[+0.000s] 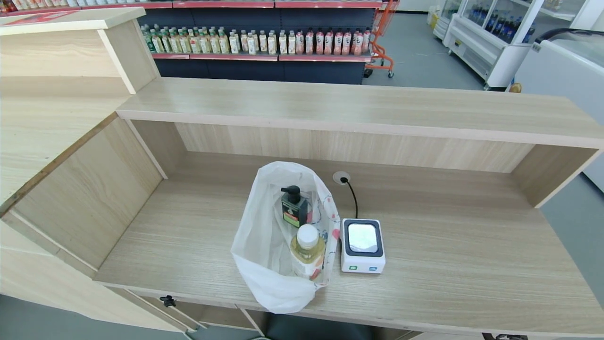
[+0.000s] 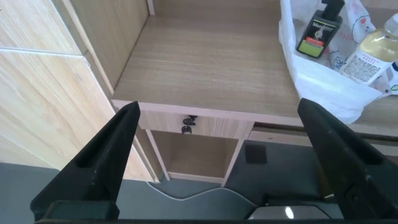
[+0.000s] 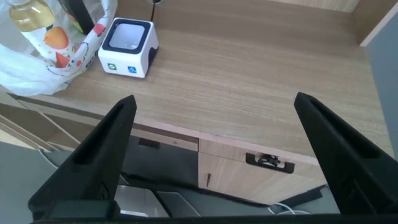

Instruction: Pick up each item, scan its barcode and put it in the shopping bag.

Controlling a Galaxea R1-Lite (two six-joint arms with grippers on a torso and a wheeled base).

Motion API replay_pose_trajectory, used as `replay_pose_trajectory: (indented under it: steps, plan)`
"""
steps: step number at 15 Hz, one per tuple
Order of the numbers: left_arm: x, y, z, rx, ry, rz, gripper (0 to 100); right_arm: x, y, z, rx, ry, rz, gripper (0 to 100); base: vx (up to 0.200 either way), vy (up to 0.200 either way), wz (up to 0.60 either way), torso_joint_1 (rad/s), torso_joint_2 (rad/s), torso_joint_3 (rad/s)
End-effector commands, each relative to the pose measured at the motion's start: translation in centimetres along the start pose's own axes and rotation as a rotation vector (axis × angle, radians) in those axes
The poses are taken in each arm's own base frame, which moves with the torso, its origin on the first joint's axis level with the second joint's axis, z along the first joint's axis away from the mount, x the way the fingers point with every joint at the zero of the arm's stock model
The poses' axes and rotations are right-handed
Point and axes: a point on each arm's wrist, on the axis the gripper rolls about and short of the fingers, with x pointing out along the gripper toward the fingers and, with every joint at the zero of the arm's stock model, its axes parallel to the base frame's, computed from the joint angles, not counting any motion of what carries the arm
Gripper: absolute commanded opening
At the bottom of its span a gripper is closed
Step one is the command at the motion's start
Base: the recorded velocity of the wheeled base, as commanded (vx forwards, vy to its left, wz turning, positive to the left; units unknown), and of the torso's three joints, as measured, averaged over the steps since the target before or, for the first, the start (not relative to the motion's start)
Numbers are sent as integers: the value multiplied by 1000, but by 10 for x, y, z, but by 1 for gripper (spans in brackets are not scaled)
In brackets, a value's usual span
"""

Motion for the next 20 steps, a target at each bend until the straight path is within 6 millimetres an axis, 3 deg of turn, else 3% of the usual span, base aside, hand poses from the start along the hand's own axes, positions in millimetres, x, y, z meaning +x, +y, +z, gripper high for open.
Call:
replay_pose_trajectory:
  steps: [1, 3, 20]
  plan:
    - [0, 0, 0, 2, -1, 1, 100, 0, 0, 0, 0, 2, 3, 100, 200, -200, 0, -7, 2, 2]
    - [0, 0, 0, -1, -1, 1, 100, 0, 0, 0, 0, 2, 1, 100, 200, 0, 0, 17, 7, -5]
    - [0, 0, 0, 0, -1, 1, 100, 0, 0, 0, 18, 3, -11, 100, 0, 0, 0, 0, 0, 0]
